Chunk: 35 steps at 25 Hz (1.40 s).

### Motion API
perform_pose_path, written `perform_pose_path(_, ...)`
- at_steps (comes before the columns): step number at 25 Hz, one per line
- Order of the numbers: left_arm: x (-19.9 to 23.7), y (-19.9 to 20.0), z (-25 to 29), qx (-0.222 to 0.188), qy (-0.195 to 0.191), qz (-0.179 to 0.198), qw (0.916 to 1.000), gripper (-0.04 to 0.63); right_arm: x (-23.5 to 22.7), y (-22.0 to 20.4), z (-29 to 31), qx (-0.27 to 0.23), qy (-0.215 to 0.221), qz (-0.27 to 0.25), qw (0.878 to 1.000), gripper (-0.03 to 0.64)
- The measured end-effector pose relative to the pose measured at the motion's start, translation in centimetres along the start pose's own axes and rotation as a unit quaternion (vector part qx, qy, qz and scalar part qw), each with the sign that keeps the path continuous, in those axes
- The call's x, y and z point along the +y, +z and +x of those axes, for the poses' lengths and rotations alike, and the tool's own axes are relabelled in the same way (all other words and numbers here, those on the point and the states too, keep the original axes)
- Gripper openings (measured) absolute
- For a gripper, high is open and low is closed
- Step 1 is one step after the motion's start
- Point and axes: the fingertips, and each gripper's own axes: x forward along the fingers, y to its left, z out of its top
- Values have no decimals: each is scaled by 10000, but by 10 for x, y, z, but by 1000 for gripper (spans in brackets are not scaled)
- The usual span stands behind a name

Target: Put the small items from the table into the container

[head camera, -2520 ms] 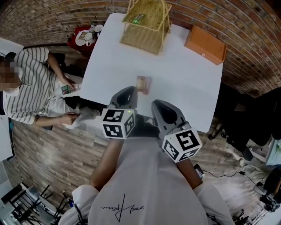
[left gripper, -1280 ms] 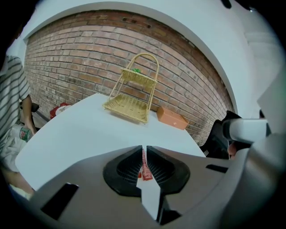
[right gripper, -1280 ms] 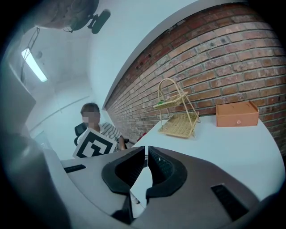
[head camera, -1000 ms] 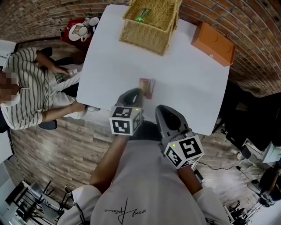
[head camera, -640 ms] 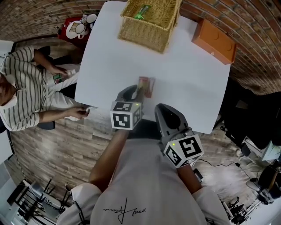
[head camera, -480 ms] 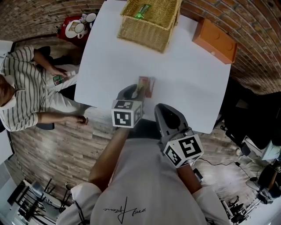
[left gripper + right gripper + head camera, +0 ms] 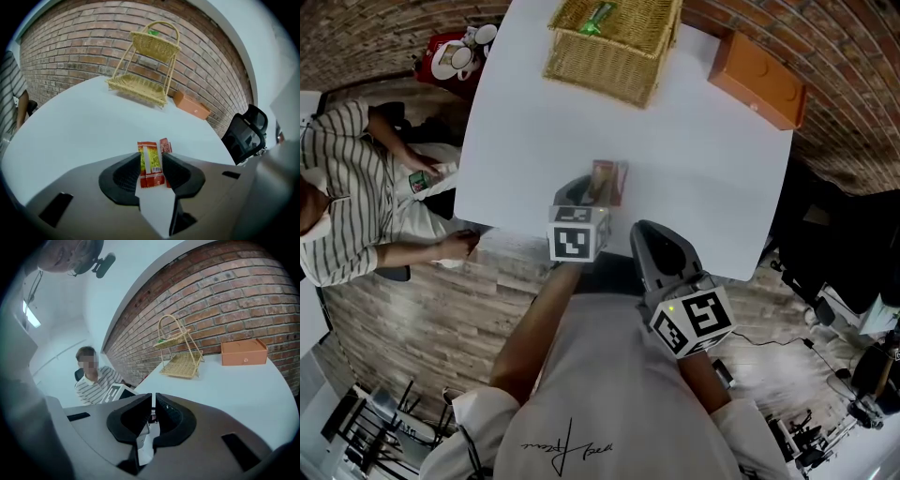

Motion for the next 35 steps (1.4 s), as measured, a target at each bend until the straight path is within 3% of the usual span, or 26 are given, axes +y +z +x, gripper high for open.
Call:
perform_pose_path(5, 3, -9, 9, 128, 113, 15, 9999, 131, -1, -1, 0, 4, 3, 3, 10000, 23)
perform_pose_path(20, 10, -11, 12, -6, 663, 255, 9975, 121, 0, -4, 3, 73, 21, -13, 10000, 23)
perform_pose_path(35, 17, -9, 10, -70, 565, -39, 9984, 66, -1, -2, -2, 43, 23, -49, 10000, 23)
